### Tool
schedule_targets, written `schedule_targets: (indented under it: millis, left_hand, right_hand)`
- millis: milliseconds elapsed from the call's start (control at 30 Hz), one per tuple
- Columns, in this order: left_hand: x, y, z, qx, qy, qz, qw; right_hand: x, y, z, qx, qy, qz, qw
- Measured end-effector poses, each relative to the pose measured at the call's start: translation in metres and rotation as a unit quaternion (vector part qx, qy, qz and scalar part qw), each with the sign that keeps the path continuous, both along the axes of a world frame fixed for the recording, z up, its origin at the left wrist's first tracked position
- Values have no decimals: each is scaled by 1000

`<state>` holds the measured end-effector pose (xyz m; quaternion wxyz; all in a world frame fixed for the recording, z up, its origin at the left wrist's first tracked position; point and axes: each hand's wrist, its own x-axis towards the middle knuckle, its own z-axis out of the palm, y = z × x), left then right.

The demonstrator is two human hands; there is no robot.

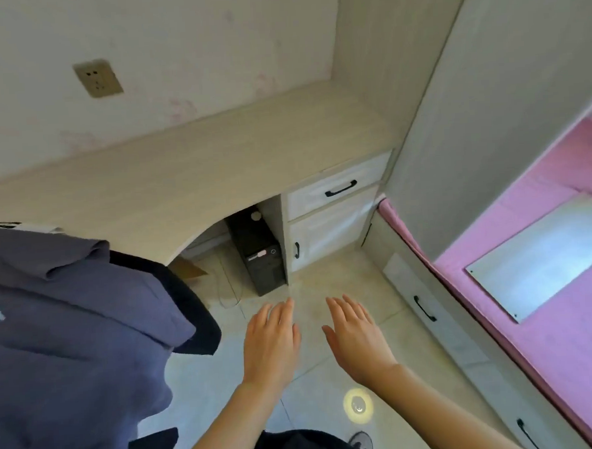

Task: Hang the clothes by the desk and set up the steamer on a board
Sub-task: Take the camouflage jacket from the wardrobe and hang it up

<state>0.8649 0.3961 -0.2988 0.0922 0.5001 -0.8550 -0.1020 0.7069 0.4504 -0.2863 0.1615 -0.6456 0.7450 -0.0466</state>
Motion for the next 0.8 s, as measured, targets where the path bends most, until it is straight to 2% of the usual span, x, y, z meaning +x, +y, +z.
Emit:
schedule_targets:
  millis: [233,467,800]
  left_hand:
    - [-123,54,-12,8,1,-119,993]
    - [-219,109,-16,26,14,-217,976]
    - [-316,120,-22,40,-9,-313,949]
  right_hand:
    - [-104,95,-10,-3,11,-108,994]
    - [-174,178,-17,11,-8,-231,973]
    - [-246,216,-18,27,-18,-347,937]
